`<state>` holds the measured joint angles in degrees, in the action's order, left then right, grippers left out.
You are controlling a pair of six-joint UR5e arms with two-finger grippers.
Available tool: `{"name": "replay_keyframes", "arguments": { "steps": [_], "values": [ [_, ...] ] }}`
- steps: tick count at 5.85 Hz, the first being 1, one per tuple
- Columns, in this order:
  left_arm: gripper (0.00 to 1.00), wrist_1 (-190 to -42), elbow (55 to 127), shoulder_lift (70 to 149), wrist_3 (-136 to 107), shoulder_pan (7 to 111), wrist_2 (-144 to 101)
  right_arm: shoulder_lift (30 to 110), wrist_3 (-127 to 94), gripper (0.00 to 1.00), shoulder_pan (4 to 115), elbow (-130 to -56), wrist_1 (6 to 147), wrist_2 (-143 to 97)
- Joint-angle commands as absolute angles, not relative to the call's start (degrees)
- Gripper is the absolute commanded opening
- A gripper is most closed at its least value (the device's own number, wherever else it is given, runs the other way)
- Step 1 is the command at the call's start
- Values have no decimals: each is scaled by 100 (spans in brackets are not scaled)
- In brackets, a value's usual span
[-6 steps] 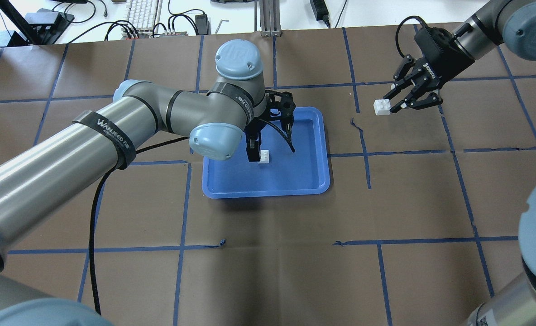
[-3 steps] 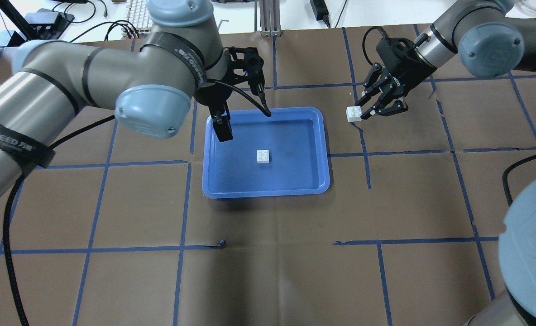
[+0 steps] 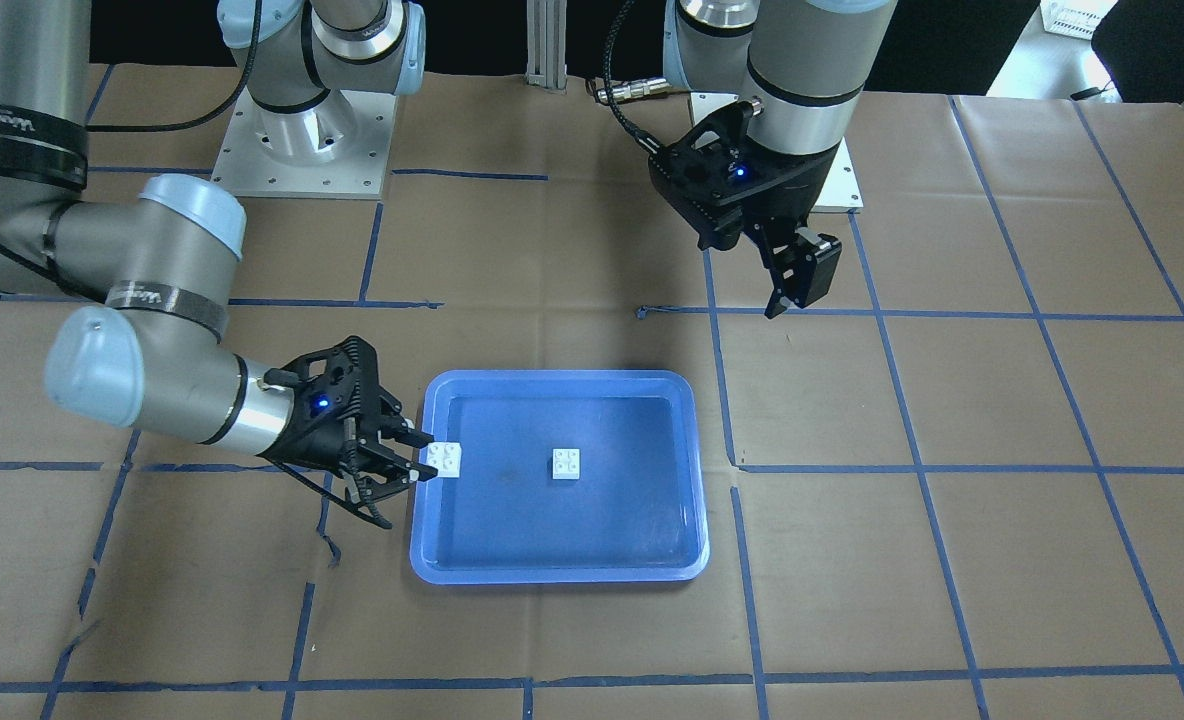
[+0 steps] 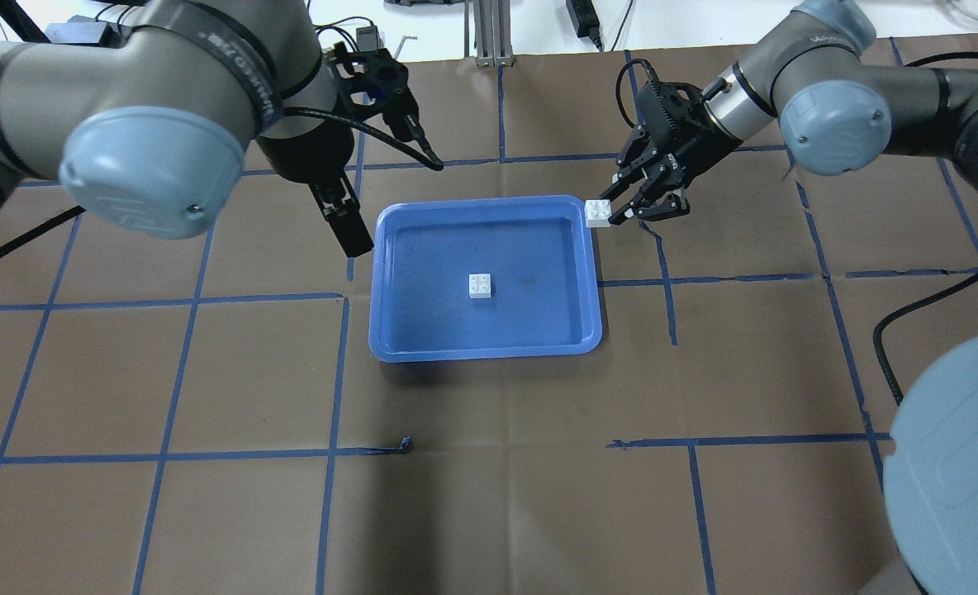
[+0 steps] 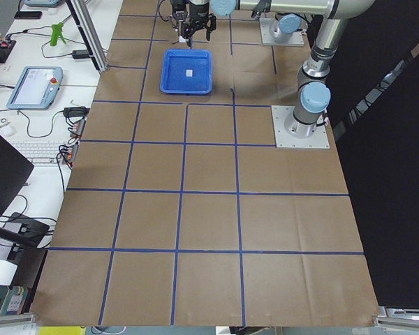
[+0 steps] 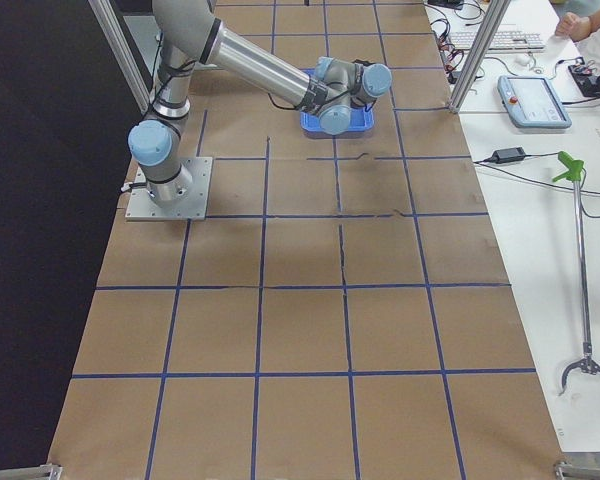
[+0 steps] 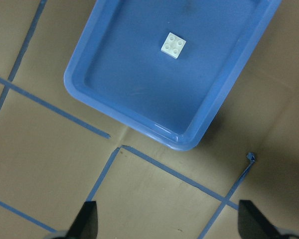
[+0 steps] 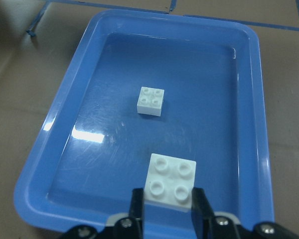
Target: Assemble white blocks and place on blue tray
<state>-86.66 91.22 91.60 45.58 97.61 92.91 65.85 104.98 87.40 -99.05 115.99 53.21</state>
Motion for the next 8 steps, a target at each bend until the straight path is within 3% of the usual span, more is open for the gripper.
{"name": "replay_keyframes", "arguments": {
  "steps": [1, 4, 8],
  "values": [
    [99, -9025, 9201, 8870, 3058, 9415, 9499, 6565, 9722, 24, 9069, -10850, 13387, 5309],
    [99, -8790, 9132, 8667, -248, 9404, 9474, 6102, 9021, 24, 9456, -11092, 14604, 5317],
    [99, -8789, 9123, 8631, -519, 9396, 9457, 5941, 8921, 24, 9466, -11065, 14801, 5082]
  ]
}}
